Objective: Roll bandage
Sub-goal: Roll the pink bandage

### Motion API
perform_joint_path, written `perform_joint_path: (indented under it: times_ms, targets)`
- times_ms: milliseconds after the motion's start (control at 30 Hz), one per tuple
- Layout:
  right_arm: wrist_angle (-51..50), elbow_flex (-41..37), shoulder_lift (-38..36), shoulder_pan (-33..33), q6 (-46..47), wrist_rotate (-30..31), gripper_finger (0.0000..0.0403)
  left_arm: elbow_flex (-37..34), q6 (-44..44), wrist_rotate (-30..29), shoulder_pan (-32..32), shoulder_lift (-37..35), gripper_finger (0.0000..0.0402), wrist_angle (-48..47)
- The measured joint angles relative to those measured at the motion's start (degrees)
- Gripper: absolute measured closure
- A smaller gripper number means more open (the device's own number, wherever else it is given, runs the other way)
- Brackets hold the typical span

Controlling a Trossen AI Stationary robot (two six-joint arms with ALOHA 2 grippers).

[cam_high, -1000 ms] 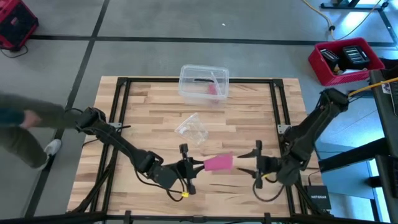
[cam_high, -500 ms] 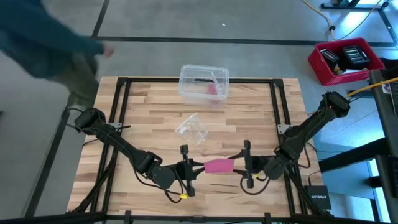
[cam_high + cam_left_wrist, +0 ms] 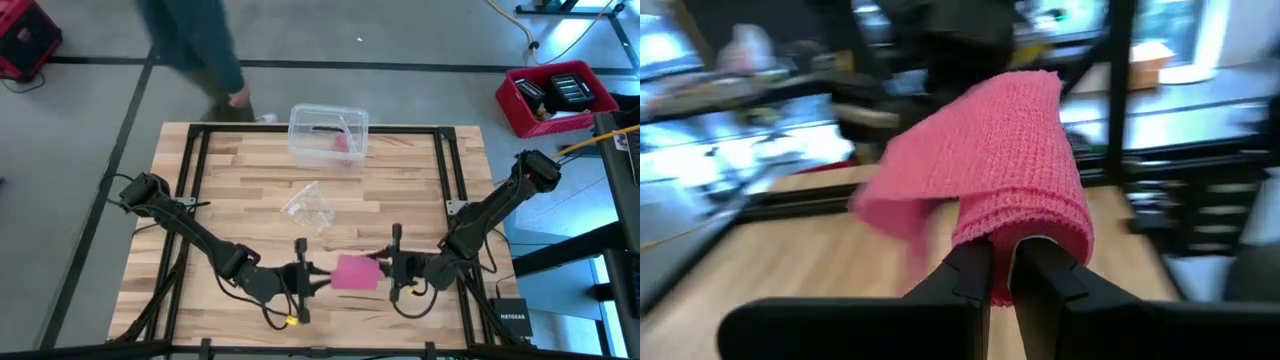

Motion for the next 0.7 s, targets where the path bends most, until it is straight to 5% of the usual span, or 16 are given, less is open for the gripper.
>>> perform_joint_path:
  times_ms: [267, 367, 700]
  targets:
    - [8.24, 0.07, -0.05, 0.0, -14.86, 5.35, 0.0391, 0.0, -0.2, 15.99, 0.01, 0.0, 0.038, 2.72]
    - [9.29, 0.07, -0.07, -0.38, -18.7, 5.3, 0.0398, 0.0, -0.56, 17.47, -0.03, 0.0, 0.038, 2.72]
    - [-4.52, 0.07, -0.04, -2.25, 0.23, 0.61, 0.0398, -0.04, 3.51, 16.95, -0.07, -0.35, 0.038, 7.92]
